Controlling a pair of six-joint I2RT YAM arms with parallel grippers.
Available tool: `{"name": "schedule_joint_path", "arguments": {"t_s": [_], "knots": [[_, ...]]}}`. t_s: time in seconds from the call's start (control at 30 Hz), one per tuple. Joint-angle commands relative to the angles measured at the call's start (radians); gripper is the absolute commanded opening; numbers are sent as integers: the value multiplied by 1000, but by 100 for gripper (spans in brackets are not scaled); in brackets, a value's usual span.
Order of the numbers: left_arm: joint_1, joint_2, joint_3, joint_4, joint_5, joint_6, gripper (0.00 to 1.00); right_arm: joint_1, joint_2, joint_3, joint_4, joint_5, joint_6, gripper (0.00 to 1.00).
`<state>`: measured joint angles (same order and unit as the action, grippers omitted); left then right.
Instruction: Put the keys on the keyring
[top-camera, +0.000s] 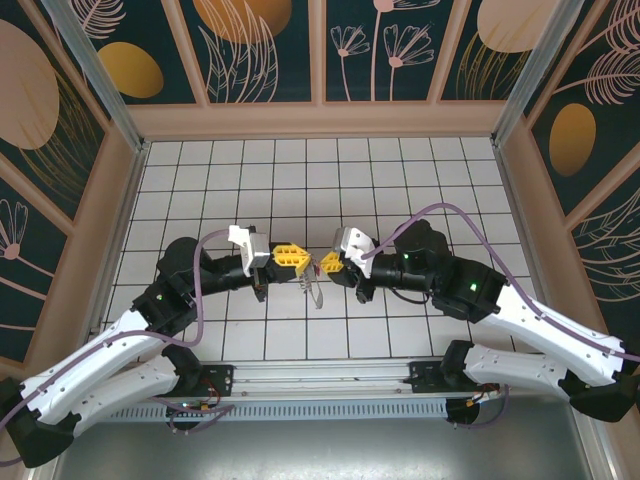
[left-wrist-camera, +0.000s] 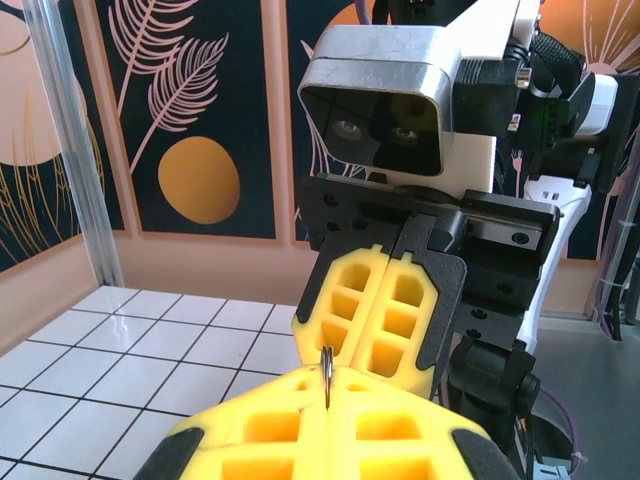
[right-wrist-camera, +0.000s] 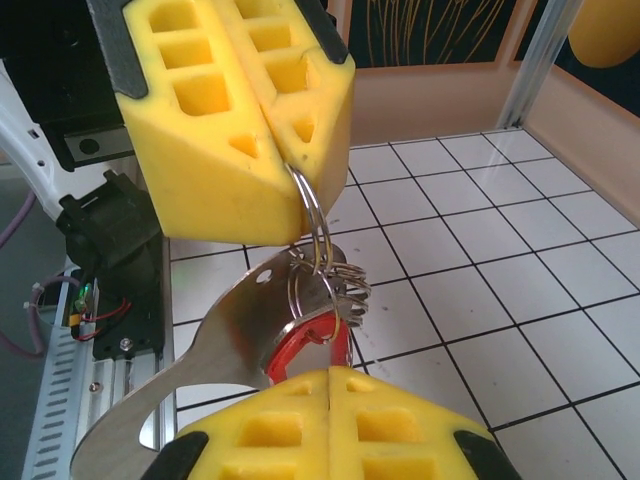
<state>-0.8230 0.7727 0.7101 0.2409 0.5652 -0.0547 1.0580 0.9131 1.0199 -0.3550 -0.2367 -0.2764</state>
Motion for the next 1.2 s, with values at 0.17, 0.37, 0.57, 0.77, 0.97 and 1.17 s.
{"name": "schedule_joint_path", "arguments": {"t_s": [0.17,0.37,0.57,0.77,0.97,1.17], "knots": [[2,-18,-1,69,34,-14,0,4,-68,-21,34,-34,20,22],[3,15,38,26,125,-3,0,0,-174,-75,97,-92,72,29],[3,19,54,7,168,-4,0,-4,-135,-41,106,-163,74,30],[3,10,50,0,173,-8,0,-4,-87,-34,116,-230,72,28],[3,10,53,-14,178,2,0,-13,-70,-31,131,-235,76,20],[2,2,51,-15,179,-1,0,-21,-66,-30,129,-201,86,20]]}}
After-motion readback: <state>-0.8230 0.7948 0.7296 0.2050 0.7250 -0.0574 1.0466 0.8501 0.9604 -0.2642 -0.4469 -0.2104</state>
